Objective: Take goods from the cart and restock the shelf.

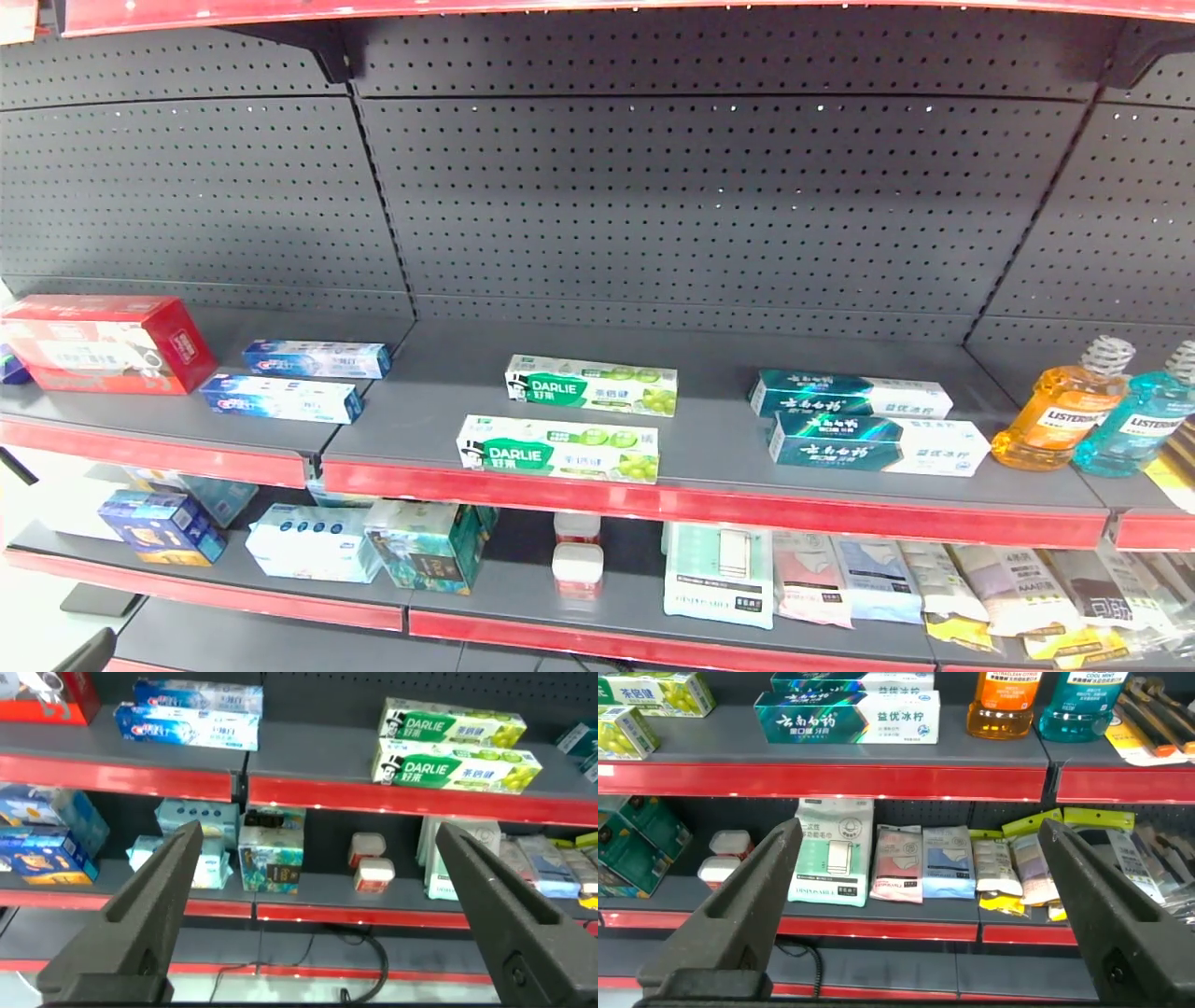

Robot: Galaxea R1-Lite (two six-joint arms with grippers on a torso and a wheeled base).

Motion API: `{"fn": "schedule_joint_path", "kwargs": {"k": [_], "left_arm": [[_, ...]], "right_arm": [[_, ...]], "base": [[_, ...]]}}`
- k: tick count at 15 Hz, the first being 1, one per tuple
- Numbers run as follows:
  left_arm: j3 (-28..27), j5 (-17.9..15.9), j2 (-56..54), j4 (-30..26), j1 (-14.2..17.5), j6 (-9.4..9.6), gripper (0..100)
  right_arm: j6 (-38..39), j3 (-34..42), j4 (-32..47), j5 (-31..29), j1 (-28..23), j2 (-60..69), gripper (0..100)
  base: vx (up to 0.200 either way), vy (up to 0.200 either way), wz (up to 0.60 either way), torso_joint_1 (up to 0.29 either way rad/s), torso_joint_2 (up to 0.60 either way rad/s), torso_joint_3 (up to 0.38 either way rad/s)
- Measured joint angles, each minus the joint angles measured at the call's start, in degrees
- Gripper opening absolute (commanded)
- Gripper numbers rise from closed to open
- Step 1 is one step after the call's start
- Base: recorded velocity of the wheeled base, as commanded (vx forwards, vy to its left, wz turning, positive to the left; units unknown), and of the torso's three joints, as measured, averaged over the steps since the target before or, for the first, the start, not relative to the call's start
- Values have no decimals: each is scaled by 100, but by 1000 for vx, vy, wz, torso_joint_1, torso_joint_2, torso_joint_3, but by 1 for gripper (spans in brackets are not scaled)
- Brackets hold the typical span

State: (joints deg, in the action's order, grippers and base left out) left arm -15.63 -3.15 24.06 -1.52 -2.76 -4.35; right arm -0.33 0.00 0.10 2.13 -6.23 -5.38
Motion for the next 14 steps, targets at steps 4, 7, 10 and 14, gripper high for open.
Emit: {"fn": "schedule_joint_path", "kwargs": {"k": [4, 7, 10, 14], "left_arm": [[-2, 154, 573, 46, 15, -98, 100], [-132, 299, 1655, 496, 65, -145, 100], [-658, 416, 3071, 1017, 265, -161, 100], [-1347, 443, 4625, 1271, 349, -145, 100]], "right_arm": [[26, 0, 0, -4, 0, -2, 100], [28, 0, 0, -4, 0, -5, 100], [26, 0, 0, -4, 0, -7, 100], [26, 0, 0, -4, 0, -7, 100]], "base": [[0, 0, 0, 0, 0, 0], [0, 0, 0, 0, 0, 0], [0, 0, 0, 0, 0, 0], [0, 0, 0, 0, 0, 0]]}}
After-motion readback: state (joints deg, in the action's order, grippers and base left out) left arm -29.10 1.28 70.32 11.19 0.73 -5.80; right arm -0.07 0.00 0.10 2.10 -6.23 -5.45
